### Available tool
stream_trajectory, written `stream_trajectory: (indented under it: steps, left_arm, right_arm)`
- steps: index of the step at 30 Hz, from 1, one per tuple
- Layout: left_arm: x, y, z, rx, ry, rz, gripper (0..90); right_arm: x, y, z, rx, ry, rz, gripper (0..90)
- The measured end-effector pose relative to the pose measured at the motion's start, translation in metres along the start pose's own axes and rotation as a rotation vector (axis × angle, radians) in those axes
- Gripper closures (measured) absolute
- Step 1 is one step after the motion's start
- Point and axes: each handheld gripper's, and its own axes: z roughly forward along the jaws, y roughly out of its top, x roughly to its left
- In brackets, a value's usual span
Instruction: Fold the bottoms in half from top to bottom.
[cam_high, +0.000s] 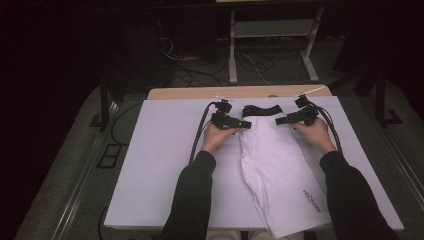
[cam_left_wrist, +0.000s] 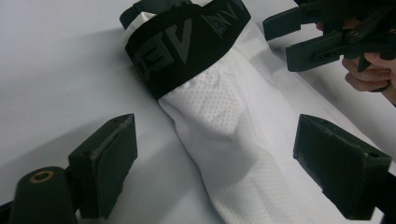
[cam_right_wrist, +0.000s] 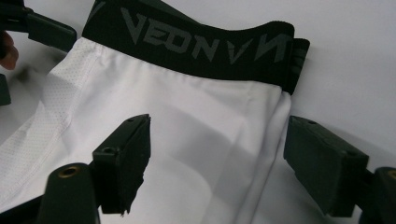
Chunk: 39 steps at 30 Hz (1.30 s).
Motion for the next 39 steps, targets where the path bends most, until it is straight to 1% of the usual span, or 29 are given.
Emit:
stream_trajectory:
  steps: [1,4,6,11,14,15,18,19,21,22,23,24,25,26,28,29,30,32,36,39]
  left_arm:
    - [0.000,0.000,0.001,0.004,-0.002,0.003,13.1]
    - [0.001,-0.001,0.003,-0.002,-0.019,-0.016,13.9]
    - [0.002,-0.002,0.004,-0.004,-0.022,-0.019,14.4]
    - [0.003,-0.001,0.007,-0.022,-0.045,-0.045,19.8]
    - [0.004,-0.001,0.010,-0.019,-0.043,-0.055,26.0]
    - [0.005,-0.001,0.011,-0.018,-0.045,-0.054,28.2]
    - [0.006,-0.003,0.014,-0.012,-0.044,-0.073,37.4]
    - [0.006,-0.003,0.015,-0.016,-0.051,-0.083,40.5]
    - [0.006,-0.003,0.016,-0.015,-0.047,-0.099,47.7]
    - [0.006,-0.003,0.016,-0.014,-0.039,-0.105,51.6]
    - [0.006,-0.003,0.017,-0.015,-0.035,-0.114,59.9]
    - [0.006,-0.003,0.018,-0.015,-0.035,-0.123,59.9]
    - [0.006,-0.003,0.018,-0.012,-0.031,-0.130,64.1]
    - [0.006,-0.004,0.019,-0.013,-0.027,-0.146,68.8]
    - [0.007,-0.004,0.020,-0.009,-0.042,-0.183,78.2]
    - [0.007,-0.004,0.020,-0.010,-0.040,-0.192,82.4]
    - [0.007,-0.004,0.020,-0.011,-0.040,-0.193,84.9]
    - [0.005,-0.004,0.019,-0.009,-0.033,-0.182,86.2]
    - [-0.001,-0.002,0.014,-0.034,-0.034,-0.171,86.7]
    - [-0.008,0.000,0.011,-0.043,-0.032,-0.156,86.8]
  right_arm:
    - [-0.001,0.000,0.000,0.001,0.000,0.003,24.1]
    - [-0.004,-0.001,0.002,0.006,0.006,0.010,25.6]
    - [-0.006,-0.001,0.003,0.009,0.005,0.020,25.8]
    - [-0.009,0.000,0.007,-0.008,0.015,0.043,33.5]
    - [-0.012,-0.001,0.008,-0.030,0.035,0.085,47.2]
    - [-0.013,-0.002,0.008,-0.035,0.035,0.089,53.0]
    - [-0.015,-0.004,0.008,-0.046,0.029,0.113,66.0]
    - [-0.016,-0.004,0.008,-0.048,0.035,0.133,68.5]
    - [-0.017,-0.006,0.008,-0.049,0.039,0.151,72.2]
    - [-0.017,-0.006,0.007,-0.048,0.034,0.153,74.9]
    - [-0.017,-0.007,0.007,-0.045,0.028,0.154,78.0]
    - [-0.016,-0.007,0.007,-0.042,0.023,0.157,82.2]
    - [-0.016,-0.008,0.006,-0.041,0.013,0.157,85.2]
    - [-0.016,-0.008,0.005,-0.047,0.008,0.164,86.6]
    - [-0.016,-0.009,0.003,-0.058,0.014,0.170,87.2]
    - [-0.015,-0.008,0.002,-0.063,0.012,0.170,87.4]
    - [-0.015,-0.008,0.001,-0.070,0.010,0.166,87.6]
    - [-0.012,-0.008,-0.003,-0.085,0.014,0.158,88.0]
    - [-0.008,-0.008,-0.009,-0.118,0.033,0.145,88.2]
    - [-0.005,-0.008,-0.012,-0.124,0.038,0.144,88.2]
